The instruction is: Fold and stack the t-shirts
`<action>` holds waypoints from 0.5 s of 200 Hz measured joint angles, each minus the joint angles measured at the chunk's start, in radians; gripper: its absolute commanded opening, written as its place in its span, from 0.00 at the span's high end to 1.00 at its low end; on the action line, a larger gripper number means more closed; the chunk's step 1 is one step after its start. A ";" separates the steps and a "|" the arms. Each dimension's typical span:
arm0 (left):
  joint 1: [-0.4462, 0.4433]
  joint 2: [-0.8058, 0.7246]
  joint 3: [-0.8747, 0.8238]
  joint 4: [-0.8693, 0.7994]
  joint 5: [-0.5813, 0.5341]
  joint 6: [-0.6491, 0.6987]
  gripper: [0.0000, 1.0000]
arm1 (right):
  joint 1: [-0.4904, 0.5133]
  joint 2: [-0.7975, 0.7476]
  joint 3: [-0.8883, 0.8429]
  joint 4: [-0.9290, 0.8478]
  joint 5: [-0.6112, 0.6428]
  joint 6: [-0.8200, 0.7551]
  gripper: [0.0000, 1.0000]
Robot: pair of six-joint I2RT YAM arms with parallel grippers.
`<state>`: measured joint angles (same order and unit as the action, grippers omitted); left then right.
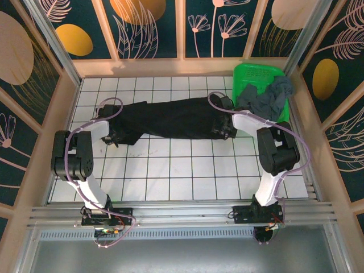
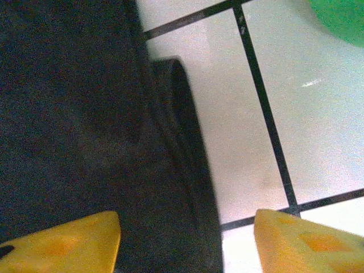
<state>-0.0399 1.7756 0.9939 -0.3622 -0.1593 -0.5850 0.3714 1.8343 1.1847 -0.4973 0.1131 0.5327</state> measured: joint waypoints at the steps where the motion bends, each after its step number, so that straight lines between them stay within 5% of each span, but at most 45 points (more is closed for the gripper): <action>1: 0.000 0.001 0.000 0.002 0.001 -0.003 1.00 | 0.001 0.000 0.000 0.001 0.000 0.001 0.49; 43: 0.001 0.008 0.022 0.010 0.034 -0.002 1.00 | 0.005 0.036 0.031 0.051 -0.016 0.035 0.99; 100: 0.000 -0.139 0.197 -0.081 0.082 -0.064 1.00 | 0.000 0.018 0.158 0.018 -0.077 0.053 1.00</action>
<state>-0.0395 1.6367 1.1912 -0.4435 -0.0776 -0.6495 0.3717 1.8523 1.3430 -0.4789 0.0357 0.5861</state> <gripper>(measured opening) 0.047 0.052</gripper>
